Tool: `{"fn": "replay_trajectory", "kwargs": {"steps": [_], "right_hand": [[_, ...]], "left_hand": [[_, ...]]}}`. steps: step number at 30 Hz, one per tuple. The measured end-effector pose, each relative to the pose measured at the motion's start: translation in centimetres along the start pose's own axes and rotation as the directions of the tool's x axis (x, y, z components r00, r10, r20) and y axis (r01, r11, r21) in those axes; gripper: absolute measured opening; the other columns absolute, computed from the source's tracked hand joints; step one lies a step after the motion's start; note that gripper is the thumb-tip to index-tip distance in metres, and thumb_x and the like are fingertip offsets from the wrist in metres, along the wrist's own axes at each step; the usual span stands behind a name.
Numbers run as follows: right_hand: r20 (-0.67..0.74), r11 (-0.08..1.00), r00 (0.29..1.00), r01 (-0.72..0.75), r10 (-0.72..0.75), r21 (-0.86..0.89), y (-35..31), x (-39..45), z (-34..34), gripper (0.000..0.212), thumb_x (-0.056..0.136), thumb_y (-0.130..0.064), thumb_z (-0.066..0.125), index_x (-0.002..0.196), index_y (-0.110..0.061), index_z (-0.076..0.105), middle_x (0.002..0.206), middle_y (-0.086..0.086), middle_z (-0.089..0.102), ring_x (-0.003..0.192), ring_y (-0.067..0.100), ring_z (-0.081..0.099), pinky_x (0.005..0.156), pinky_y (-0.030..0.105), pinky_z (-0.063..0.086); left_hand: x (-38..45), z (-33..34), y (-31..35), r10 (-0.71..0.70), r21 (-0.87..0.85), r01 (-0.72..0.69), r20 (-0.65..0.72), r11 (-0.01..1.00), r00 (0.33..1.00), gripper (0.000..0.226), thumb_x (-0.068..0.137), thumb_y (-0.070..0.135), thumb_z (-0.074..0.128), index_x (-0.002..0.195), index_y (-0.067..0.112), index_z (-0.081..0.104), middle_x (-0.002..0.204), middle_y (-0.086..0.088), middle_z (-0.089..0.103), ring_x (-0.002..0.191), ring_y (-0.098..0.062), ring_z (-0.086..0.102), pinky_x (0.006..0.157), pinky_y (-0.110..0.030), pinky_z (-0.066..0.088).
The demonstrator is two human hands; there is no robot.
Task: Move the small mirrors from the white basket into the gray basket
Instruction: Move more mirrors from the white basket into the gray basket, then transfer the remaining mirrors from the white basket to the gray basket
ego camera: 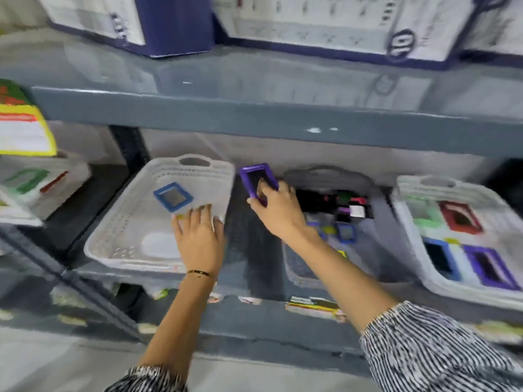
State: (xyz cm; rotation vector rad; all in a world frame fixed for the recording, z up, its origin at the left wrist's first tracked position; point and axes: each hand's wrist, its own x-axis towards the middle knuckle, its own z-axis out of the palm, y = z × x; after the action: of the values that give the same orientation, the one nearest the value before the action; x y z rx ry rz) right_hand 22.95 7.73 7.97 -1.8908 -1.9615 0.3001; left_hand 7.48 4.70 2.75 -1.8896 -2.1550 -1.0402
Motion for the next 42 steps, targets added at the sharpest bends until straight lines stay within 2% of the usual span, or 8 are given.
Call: {"fn": "replay_trajectory", "kwargs": {"steps": [4,10,14,21,29,32,39,42], "right_hand": [[-0.138,0.979,0.970,-0.204,0.201,-0.007,7.2,-4.1,-4.5,0.038,0.089,-0.043,0.055,0.114,-0.014,0.059,0.114,0.023,0.054,0.111,0.038,0.048,0.097,0.040,0.038],[-0.231,0.928,0.904,-0.373,0.360,-0.014,17.4,-9.1,-9.9,0.032,0.090,-0.040,0.054,0.097,-0.009,0.060,0.096,0.021,0.067,0.109,0.034,0.051,0.089,0.039,0.043],[-0.225,0.873,0.852,-0.488,0.472,-0.014,24.1,-12.0,-12.7,0.034,0.089,-0.042,0.055,0.103,-0.010,0.059,0.112,0.026,0.061,0.118,0.036,0.047,0.097,0.039,0.041],[-0.108,0.780,0.779,-0.624,0.617,-0.043,34.4,-14.8,-15.0,0.044,0.089,-0.042,0.056,0.112,-0.004,0.059,0.117,0.023,0.063,0.117,0.035,0.051,0.101,0.038,0.040],[0.011,0.705,0.705,-0.708,0.709,-0.033,39.0,-13.6,-15.3,0.064,0.085,-0.044,0.061,0.131,-0.003,0.047,0.135,0.022,0.048,0.126,0.035,0.045,0.104,0.039,0.041],[0.033,0.697,0.697,-0.713,0.717,-0.080,39.7,-13.0,-15.0,0.070,0.083,-0.044,0.064,0.134,-0.001,0.043,0.136,0.020,0.045,0.128,0.033,0.042,0.106,0.038,0.038],[0.125,0.674,0.663,-0.736,0.738,-0.071,40.3,-13.2,-14.1,0.073,0.070,-0.035,0.076,0.129,-0.005,0.044,0.132,0.020,0.039,0.114,0.033,0.052,0.091,0.035,0.048],[0.133,0.660,0.647,-0.746,0.750,-0.092,40.3,-13.0,-14.1,0.077,0.070,-0.036,0.076,0.131,-0.005,0.041,0.135,0.022,0.035,0.117,0.034,0.050,0.096,0.038,0.048]], "left_hand": [[-2.3,0.9,8.4,0.204,-0.154,-0.192,0.063,0.969,0.977,0.037,0.086,0.024,0.044,0.112,0.003,0.058,0.111,-0.023,0.065,0.112,-0.039,0.055,0.108,-0.056,0.028],[-7.4,2.9,19.3,0.429,-0.329,-0.358,0.173,0.874,0.887,0.029,0.085,0.016,0.055,0.110,0.002,0.059,0.112,-0.022,0.065,0.116,-0.036,0.054,0.112,-0.055,0.024],[-11.1,4.6,24.6,0.511,-0.343,-0.425,0.217,0.838,0.832,0.027,0.086,0.016,0.057,0.108,0.001,0.058,0.110,-0.022,0.066,0.112,-0.035,0.056,0.113,-0.054,0.022],[-15.1,8.3,29.4,0.456,-0.227,-0.396,0.435,0.890,0.776,0.040,0.096,0.036,0.036,0.124,0.009,0.047,0.129,-0.013,0.055,0.124,-0.028,0.043,0.118,-0.048,0.010],[-16.0,9.2,30.2,0.410,-0.105,-0.410,0.459,0.906,0.788,0.048,0.096,0.040,0.035,0.130,0.008,0.041,0.129,-0.016,0.054,0.124,-0.030,0.044,0.117,-0.050,0.008],[-16.2,9.5,30.2,0.405,-0.083,-0.415,0.450,0.906,0.796,0.046,0.096,0.039,0.036,0.127,0.007,0.044,0.124,-0.017,0.058,0.120,-0.031,0.047,0.117,-0.051,0.009],[-16.4,9.8,30.1,0.407,-0.055,-0.427,0.434,0.903,0.804,0.047,0.095,0.042,0.032,0.125,0.008,0.046,0.122,-0.015,0.061,0.119,-0.030,0.049,0.115,-0.053,0.010],[-16.4,9.9,30.1,0.406,-0.050,-0.429,0.434,0.902,0.804,0.048,0.095,0.043,0.031,0.126,0.010,0.045,0.123,-0.013,0.060,0.120,-0.029,0.048,0.115,-0.053,0.009]]}}
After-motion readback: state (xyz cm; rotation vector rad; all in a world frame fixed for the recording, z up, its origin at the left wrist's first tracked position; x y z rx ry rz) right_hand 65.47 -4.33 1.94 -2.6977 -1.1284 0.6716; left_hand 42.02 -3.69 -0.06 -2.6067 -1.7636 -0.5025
